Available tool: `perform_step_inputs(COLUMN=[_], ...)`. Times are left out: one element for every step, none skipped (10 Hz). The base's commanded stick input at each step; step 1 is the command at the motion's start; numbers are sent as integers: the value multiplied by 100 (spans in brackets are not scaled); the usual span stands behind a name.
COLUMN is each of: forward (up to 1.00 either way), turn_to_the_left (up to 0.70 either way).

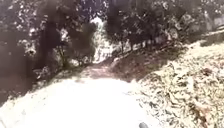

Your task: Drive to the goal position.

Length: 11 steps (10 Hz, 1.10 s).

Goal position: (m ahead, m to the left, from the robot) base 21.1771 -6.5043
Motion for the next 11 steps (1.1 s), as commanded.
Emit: perform_step_inputs(forward=[50,50,50,50,50,50,50,50,50,50,50], turn_to_the_left=[0,0,0,0,0,0,0,0,0,0,0])
